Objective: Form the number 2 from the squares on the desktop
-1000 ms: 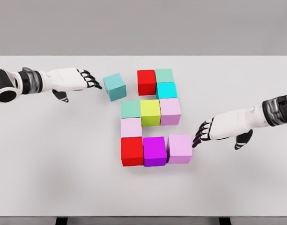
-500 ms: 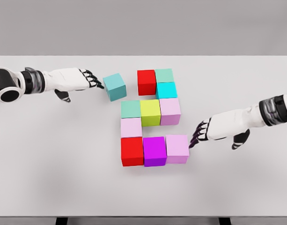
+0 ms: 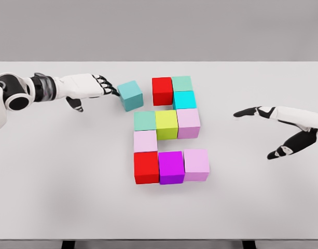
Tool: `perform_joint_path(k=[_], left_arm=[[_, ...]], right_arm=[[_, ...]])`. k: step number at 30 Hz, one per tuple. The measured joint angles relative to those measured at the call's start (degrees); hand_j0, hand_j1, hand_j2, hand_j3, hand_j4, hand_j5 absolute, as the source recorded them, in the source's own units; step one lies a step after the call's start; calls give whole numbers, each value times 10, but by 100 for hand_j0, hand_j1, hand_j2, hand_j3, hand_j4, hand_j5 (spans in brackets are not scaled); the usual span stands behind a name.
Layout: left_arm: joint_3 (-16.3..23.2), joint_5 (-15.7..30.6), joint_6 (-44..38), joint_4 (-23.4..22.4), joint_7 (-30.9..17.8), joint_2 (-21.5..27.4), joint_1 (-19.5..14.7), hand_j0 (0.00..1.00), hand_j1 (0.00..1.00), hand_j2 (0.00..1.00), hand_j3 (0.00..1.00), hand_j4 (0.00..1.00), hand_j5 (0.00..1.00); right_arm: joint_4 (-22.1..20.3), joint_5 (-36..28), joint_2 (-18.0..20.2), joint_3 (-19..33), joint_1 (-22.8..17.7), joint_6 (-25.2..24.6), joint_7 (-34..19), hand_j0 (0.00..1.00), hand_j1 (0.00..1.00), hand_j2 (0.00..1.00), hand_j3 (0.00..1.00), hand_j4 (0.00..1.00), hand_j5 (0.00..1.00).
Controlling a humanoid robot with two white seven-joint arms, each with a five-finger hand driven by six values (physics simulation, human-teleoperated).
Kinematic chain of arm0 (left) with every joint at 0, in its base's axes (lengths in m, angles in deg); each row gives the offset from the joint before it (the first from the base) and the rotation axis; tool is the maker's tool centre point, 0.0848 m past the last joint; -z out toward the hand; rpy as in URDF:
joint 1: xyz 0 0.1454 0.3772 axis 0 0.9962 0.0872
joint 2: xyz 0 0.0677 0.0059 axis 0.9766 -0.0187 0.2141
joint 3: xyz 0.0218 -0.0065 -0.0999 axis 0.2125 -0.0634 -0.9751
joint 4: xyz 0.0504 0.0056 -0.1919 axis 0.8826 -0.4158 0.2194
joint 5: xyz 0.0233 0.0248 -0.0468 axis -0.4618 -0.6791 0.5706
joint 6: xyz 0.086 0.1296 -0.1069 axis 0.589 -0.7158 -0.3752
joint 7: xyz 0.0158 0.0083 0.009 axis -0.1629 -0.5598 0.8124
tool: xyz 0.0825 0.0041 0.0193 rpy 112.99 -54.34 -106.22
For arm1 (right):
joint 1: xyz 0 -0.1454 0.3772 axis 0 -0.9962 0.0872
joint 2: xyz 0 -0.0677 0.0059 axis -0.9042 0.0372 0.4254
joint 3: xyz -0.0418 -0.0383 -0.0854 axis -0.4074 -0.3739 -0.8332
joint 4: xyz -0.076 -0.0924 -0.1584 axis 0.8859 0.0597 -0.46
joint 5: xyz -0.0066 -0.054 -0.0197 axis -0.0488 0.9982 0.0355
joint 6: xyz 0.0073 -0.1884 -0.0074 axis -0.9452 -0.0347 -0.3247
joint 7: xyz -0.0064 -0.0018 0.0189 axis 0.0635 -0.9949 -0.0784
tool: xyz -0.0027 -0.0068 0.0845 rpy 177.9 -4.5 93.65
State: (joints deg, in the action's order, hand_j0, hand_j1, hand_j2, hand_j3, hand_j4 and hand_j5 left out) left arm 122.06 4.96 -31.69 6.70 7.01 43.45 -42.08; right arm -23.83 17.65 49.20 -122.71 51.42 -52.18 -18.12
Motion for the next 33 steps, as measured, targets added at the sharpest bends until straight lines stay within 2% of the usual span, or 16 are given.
perform_joint_path(k=[2,3,6,8,10,13,15,18,23,33], left_arm=[[-2,0,0,-3,0,-5,-1,100,100,100,100,100,100],[-2,0,0,-6,0,-7,-4,100,100,100,100,100,100],[-4,0,0,-15,0,-14,-5,100,100,100,100,100,100],[-6,0,0,-21,0,-19,-8,100,100,100,100,100,100],[-7,0,0,-25,0,-22,-11,100,100,100,100,100,100],[-7,0,0,-35,0,-30,-14,100,100,100,100,100,100],[-7,0,0,-42,-1,-36,-15,100,100,100,100,100,100],[-8,-1,0,-51,-5,-47,-18,100,100,100,100,100,100],[-8,-1,0,-59,-8,-56,-18,100,100,100,100,100,100],[-7,-2,0,-74,-8,-69,-25,100,100,100,100,100,100]], right_arm=[[1,-15,-26,79,-40,0,0,100,100,100,100,100,100],[1,-20,-45,116,-80,0,0,100,100,100,100,100,100],[2,-21,-100,213,-144,0,0,100,100,100,100,100,100],[2,-19,-124,258,-157,-1,0,100,100,100,100,100,100],[7,-16,-146,281,-161,-1,0,100,100,100,100,100,100],[28,-3,-174,300,-171,-1,0,100,100,100,100,100,100],[41,28,-198,309,-174,-1,0,100,100,100,100,100,100],[55,81,-217,315,-200,-1,0,100,100,100,100,100,100],[75,113,-228,318,-200,-1,0,100,100,100,100,100,100],[95,120,-239,321,-201,-1,0,100,100,100,100,100,100]])
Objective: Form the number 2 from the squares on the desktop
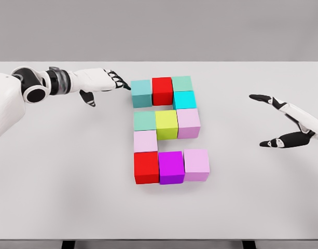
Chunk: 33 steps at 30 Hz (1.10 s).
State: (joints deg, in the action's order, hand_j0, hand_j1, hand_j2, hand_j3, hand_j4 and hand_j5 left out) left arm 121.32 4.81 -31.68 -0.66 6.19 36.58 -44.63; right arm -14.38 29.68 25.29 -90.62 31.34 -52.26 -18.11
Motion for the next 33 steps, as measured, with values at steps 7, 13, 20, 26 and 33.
perform_joint_path(k=[7,13,20,26,33], left_arm=[[0,1,0,0,0,0,0,100,100,100,100,100,100],[0,1,0,0,0,0,0,100,100,100,100,100,100],[0,2,0,2,0,-3,-1,100,100,100,100,100,100],[-3,3,0,1,0,-2,-2,100,100,100,100,100,100],[-6,15,0,2,0,7,-4,100,100,100,100,100,100]], right_arm=[[26,0,-3,1,0,0,0,100,100,100,100,100,100],[32,-1,-4,1,0,0,0,100,100,100,100,100,100],[32,-1,-6,1,-1,0,0,100,100,100,100,100,100],[31,-2,-8,0,-1,0,0,100,100,100,100,100,100],[31,-2,-8,0,-1,0,0,100,100,100,100,100,100]])
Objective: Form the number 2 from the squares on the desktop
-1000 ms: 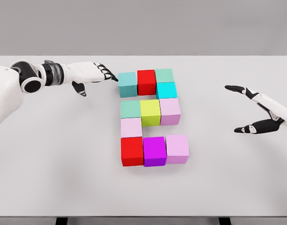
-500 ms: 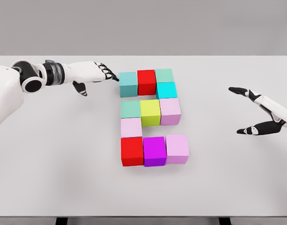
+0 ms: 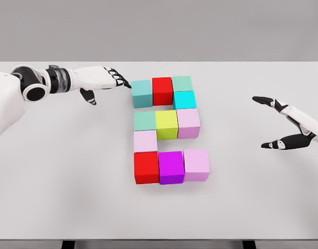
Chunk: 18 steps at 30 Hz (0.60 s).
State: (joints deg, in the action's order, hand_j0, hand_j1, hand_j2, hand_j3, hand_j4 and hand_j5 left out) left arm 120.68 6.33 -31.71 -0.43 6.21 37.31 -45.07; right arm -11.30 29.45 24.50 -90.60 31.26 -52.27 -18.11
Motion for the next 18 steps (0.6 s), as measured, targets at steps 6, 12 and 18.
perform_joint_path(k=[6,12,18], left_arm=[[-8,90,0,4,2,115,3,100,100,100,100,100,100],[-11,112,0,5,2,157,4,100,100,100,100,100,100],[-11,115,0,5,2,173,4,100,100,100,100,100,100]], right_arm=[[1,0,1,1,-1,0,0,100,100,100,100,100,100],[1,0,1,1,-1,0,0,100,100,100,100,100,100],[1,0,1,1,-1,0,0,100,100,100,100,100,100]])
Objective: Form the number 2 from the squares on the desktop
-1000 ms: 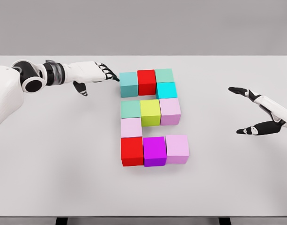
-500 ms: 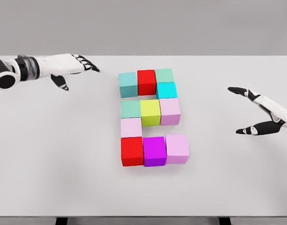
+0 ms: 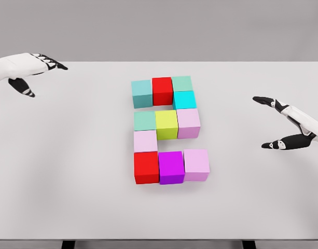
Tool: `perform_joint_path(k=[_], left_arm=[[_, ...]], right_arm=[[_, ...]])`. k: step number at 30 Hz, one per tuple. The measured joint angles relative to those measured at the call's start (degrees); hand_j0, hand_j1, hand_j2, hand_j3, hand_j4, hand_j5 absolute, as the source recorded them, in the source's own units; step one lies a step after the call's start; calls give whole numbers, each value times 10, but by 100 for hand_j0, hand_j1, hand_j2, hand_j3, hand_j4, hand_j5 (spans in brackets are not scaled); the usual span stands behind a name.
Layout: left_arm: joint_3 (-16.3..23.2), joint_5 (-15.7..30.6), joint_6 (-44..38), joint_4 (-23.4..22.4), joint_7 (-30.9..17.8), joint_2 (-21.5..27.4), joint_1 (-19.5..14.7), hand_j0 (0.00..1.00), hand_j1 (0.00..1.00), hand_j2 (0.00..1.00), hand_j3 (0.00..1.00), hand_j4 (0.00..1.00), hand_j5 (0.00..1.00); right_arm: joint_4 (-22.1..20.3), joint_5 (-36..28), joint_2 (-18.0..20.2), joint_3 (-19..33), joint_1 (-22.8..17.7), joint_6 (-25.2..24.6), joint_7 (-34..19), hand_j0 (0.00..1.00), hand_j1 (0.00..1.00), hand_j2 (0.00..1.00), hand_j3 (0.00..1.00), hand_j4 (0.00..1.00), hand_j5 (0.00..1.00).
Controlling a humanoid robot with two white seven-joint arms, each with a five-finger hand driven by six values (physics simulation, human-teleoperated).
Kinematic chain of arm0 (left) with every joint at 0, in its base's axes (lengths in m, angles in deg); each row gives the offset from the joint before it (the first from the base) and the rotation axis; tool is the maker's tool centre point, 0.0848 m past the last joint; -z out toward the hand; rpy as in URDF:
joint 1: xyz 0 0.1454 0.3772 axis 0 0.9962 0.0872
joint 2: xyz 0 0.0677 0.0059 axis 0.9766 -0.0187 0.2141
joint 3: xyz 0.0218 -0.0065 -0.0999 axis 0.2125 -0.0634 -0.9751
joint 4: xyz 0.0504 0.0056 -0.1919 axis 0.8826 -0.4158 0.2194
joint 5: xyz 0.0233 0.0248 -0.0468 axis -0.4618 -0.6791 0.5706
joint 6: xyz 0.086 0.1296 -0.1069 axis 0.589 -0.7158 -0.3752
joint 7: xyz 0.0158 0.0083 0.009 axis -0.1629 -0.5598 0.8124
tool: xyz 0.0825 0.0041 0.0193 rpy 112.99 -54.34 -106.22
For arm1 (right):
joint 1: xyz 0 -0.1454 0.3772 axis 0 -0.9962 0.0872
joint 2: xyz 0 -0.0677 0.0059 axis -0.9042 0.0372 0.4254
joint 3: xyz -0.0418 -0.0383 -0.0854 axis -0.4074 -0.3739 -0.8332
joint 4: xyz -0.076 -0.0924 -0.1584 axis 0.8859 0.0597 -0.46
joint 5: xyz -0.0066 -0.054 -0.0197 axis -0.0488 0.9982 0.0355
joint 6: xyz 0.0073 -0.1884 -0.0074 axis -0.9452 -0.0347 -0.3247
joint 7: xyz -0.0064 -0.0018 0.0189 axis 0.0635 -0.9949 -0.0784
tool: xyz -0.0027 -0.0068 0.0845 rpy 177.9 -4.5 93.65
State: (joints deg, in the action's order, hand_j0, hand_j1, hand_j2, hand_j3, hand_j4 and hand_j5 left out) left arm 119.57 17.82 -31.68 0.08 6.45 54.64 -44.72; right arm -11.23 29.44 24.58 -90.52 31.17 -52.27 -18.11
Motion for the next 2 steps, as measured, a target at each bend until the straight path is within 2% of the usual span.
perform_joint_path(k=[2], left_arm=[[0,0,0,0,0,1,0,100,100,100,100,100,100]], right_arm=[[0,0,0,0,0,0,0,100,100,100,100,100,100]])
